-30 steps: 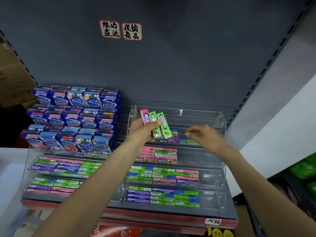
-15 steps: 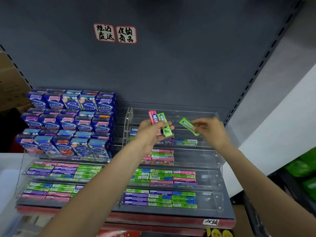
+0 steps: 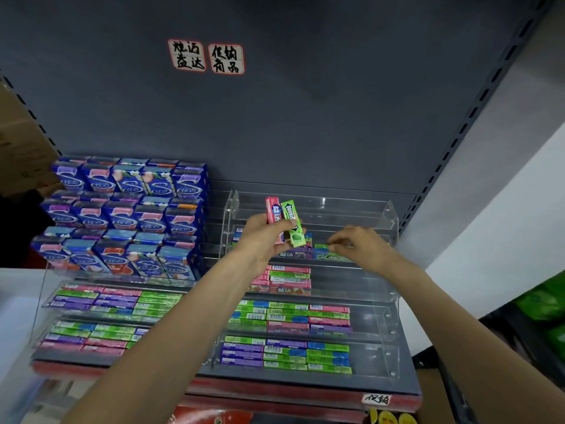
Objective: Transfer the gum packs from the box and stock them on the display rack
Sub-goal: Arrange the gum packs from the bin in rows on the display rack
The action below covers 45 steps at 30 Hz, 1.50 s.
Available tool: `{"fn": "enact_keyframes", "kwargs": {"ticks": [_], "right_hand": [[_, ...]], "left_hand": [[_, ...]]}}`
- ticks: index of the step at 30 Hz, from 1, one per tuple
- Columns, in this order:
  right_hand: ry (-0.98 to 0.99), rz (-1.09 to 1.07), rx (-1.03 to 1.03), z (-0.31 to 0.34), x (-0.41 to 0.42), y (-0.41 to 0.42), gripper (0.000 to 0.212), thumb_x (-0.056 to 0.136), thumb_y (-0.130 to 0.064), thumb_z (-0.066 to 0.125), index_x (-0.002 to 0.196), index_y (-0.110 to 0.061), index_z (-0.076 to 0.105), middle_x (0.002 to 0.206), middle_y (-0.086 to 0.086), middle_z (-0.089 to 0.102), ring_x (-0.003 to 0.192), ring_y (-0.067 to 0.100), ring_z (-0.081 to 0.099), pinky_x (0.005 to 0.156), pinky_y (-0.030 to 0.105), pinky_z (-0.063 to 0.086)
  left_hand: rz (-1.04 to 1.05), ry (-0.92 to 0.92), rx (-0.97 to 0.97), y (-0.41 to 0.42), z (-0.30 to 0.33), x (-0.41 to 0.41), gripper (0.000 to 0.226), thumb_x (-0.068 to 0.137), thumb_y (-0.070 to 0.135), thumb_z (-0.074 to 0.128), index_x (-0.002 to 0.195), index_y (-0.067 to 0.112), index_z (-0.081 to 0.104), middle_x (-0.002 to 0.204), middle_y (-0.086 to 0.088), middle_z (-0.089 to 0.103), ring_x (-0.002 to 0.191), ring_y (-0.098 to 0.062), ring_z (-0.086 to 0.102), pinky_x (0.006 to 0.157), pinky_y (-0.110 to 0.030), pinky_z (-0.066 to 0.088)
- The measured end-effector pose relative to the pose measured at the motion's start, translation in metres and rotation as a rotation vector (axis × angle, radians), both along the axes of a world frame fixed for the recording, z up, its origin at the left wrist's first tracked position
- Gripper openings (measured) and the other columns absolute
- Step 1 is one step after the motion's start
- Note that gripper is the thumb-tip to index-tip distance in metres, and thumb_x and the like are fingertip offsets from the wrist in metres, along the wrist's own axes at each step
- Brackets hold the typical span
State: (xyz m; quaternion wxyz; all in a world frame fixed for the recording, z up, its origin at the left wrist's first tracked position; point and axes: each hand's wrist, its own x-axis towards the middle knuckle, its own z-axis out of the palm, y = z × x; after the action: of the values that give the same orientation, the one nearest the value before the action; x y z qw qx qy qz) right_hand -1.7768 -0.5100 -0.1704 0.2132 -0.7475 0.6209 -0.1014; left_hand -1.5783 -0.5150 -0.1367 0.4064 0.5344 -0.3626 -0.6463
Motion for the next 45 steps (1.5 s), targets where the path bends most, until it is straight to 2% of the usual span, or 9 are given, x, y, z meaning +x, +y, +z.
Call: {"fn": "enact_keyframes", "kwargs": {"ticks": [8, 16, 20, 26, 29, 32, 35, 40, 45], "right_hand": [[-0.05, 0.007, 0.058, -0.004, 0.0, -0.004, 0.035, 0.086, -0.024, 0.066, 0.119, -0.011, 0.061, 0.12, 0.004, 0.062, 0.109, 0.014, 0.056, 0.09, 0.02, 0.04], [-0.093, -0.007, 0.066, -0.006, -0.004, -0.005, 0.036, 0.086, -0.027, 0.065, 0.12, -0.013, 0.06, 0.122, 0.003, 0.062, 0.109, 0.012, 0.056, 0.089, 0.019, 0.041], [-0.121, -0.041, 0.03, -0.004, -0.003, -0.002, 0.041, 0.089, -0.031, 0.062, 0.125, -0.012, 0.057, 0.122, 0.001, 0.061, 0.111, 0.013, 0.056, 0.088, 0.018, 0.039], [-0.708, -0.153, -0.072, 0.015, 0.022, 0.01, 0.012, 0.088, -0.02, 0.063, 0.099, -0.024, 0.066, 0.094, -0.007, 0.068, 0.087, 0.002, 0.064, 0.079, 0.017, 0.05], [-0.83, -0.171, -0.094, 0.021, 0.025, 0.011, 0.017, 0.083, -0.004, 0.066, 0.091, -0.019, 0.066, 0.083, -0.004, 0.067, 0.072, -0.002, 0.064, 0.069, 0.015, 0.053], [-0.69, -0.25, -0.165, 0.022, 0.013, 0.009, 0.019, 0.081, -0.003, 0.068, 0.1, -0.007, 0.069, 0.083, -0.003, 0.065, 0.068, -0.003, 0.061, 0.07, 0.013, 0.052], [-0.287, -0.281, -0.284, 0.016, -0.007, 0.008, 0.025, 0.084, -0.011, 0.067, 0.109, -0.009, 0.069, 0.094, 0.0, 0.068, 0.081, 0.008, 0.062, 0.076, 0.01, 0.044], [0.109, -0.156, -0.283, 0.001, -0.01, 0.006, 0.027, 0.093, -0.014, 0.055, 0.118, -0.016, 0.065, 0.116, 0.006, 0.065, 0.106, 0.026, 0.06, 0.091, 0.038, 0.049], [0.087, -0.059, -0.122, -0.012, -0.004, 0.002, 0.028, 0.095, -0.02, 0.052, 0.12, -0.014, 0.064, 0.118, 0.006, 0.064, 0.104, 0.022, 0.06, 0.091, 0.031, 0.047]], "left_hand": [[0.005, -0.013, -0.012, 0.0, -0.001, 0.001, 0.01, 0.086, 0.007, 0.065, 0.09, 0.012, 0.059, 0.099, -0.007, 0.067, 0.088, -0.018, 0.066, 0.08, -0.031, 0.055], [0.002, -0.021, -0.028, -0.001, 0.0, 0.0, 0.011, 0.084, 0.008, 0.067, 0.09, 0.012, 0.06, 0.093, -0.004, 0.066, 0.08, -0.011, 0.064, 0.063, -0.019, 0.055], [0.005, 0.013, -0.026, -0.002, -0.002, -0.001, 0.012, 0.083, 0.007, 0.068, 0.09, 0.011, 0.06, 0.093, -0.005, 0.067, 0.082, -0.014, 0.067, 0.069, -0.021, 0.056], [0.038, 0.076, -0.038, -0.001, -0.002, -0.019, 0.013, 0.082, 0.003, 0.069, 0.08, 0.013, 0.06, 0.08, -0.002, 0.066, 0.071, -0.012, 0.064, 0.065, -0.019, 0.056], [-0.015, 0.04, -0.052, -0.002, -0.001, -0.03, 0.01, 0.082, 0.006, 0.07, 0.082, 0.013, 0.062, 0.076, -0.001, 0.064, 0.066, -0.009, 0.06, 0.058, -0.016, 0.054], [-0.023, 0.0, -0.049, -0.005, 0.0, -0.031, 0.003, 0.089, 0.014, 0.064, 0.09, 0.011, 0.062, 0.084, -0.003, 0.065, 0.069, -0.009, 0.058, 0.058, -0.018, 0.055], [-0.017, 0.07, -0.022, -0.009, -0.001, -0.023, 0.018, 0.097, 0.014, 0.049, 0.11, 0.006, 0.057, 0.088, -0.004, 0.064, 0.071, -0.011, 0.057, 0.062, -0.022, 0.055], [-0.126, 0.053, -0.105, -0.007, -0.004, -0.006, 0.02, 0.1, 0.008, 0.038, 0.12, 0.005, 0.04, 0.095, -0.009, 0.068, 0.08, -0.015, 0.063, 0.077, -0.029, 0.057], [-0.193, -0.022, -0.158, -0.006, -0.01, 0.005, 0.013, 0.1, 0.013, 0.043, 0.112, 0.011, 0.046, 0.108, -0.006, 0.069, 0.095, -0.015, 0.067, 0.091, -0.034, 0.051]]}}
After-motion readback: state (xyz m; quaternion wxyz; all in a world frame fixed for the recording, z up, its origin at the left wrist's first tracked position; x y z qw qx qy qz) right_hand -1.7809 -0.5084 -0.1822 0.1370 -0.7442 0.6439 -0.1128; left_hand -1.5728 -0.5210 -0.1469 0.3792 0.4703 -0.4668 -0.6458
